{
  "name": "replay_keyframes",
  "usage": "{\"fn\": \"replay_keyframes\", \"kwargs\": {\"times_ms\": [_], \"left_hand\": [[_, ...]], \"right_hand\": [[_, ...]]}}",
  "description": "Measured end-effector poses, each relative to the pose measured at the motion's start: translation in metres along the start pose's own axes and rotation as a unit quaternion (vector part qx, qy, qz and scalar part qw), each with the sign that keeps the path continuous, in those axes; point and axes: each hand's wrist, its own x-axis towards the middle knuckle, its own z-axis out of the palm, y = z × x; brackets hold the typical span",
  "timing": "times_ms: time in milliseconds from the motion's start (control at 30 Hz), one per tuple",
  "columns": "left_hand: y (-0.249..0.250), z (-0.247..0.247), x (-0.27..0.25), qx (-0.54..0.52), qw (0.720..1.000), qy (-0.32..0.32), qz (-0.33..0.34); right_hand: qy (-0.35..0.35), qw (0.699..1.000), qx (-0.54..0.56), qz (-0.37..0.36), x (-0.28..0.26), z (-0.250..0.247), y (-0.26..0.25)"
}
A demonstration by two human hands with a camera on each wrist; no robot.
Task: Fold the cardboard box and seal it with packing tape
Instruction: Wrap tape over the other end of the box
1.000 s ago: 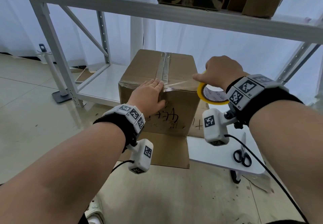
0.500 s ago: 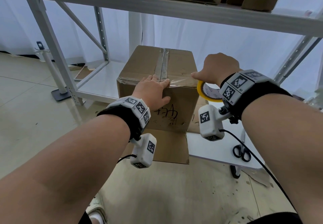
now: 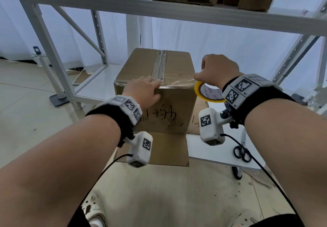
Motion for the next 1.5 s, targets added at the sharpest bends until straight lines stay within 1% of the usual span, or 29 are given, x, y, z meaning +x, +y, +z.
{"fn": "replay_keyframes", "kwargs": {"times_ms": [100, 167, 300, 367, 533, 600, 733, 800, 933, 1100, 1167, 1267, 1367, 1500], "left_hand": [[-0.030, 0.004, -0.008, -0.018, 0.999, 0.008, -0.043], [-0.040, 0.006, -0.013, -0.002, 0.998, 0.012, -0.066], [-0.024, 0.007, -0.014, 0.019, 0.996, -0.025, -0.089], [-0.009, 0.010, -0.012, 0.004, 0.998, -0.020, -0.060], [0.029, 0.007, 0.003, -0.028, 0.998, 0.002, 0.062], [0.042, 0.004, 0.010, -0.050, 0.995, 0.012, 0.081], [0.049, 0.006, 0.014, -0.064, 0.995, 0.036, 0.063], [0.049, 0.009, 0.014, -0.056, 0.996, 0.034, 0.059], [0.050, 0.010, 0.011, -0.051, 0.996, 0.036, 0.059], [0.051, 0.007, 0.011, -0.058, 0.996, 0.043, 0.049], [0.052, 0.005, 0.010, -0.056, 0.997, 0.041, 0.046], [0.053, 0.002, 0.012, -0.050, 0.997, 0.043, 0.041], [0.053, -0.004, 0.015, -0.035, 0.998, 0.045, 0.032], [0.052, 0.000, 0.012, -0.009, 0.998, 0.052, 0.042]], "right_hand": [[-0.003, 1.000, 0.008, 0.003, 0.000, 0.001, -0.001], [-0.002, 1.000, 0.007, 0.003, 0.000, 0.001, -0.002], [-0.002, 1.000, 0.010, 0.005, -0.001, 0.001, -0.001], [0.000, 1.000, 0.014, 0.006, -0.001, 0.001, 0.001], [0.003, 1.000, 0.026, -0.001, -0.001, 0.000, 0.004], [0.004, 1.000, 0.030, -0.007, 0.000, 0.000, 0.005], [0.011, 1.000, 0.026, -0.008, 0.000, -0.001, 0.012], [-0.003, 0.999, 0.030, 0.010, 0.000, 0.000, 0.019], [-0.022, 0.995, 0.081, 0.048, -0.002, 0.007, 0.028], [-0.030, 0.983, 0.176, 0.044, -0.010, 0.007, 0.030], [-0.015, 0.980, 0.194, 0.039, -0.013, 0.005, 0.031], [0.036, 0.976, 0.212, 0.031, -0.016, 0.001, 0.029], [0.053, 0.984, 0.168, 0.014, -0.011, -0.005, 0.020], [0.029, 0.994, 0.107, 0.017, -0.002, -0.014, 0.022]]}}
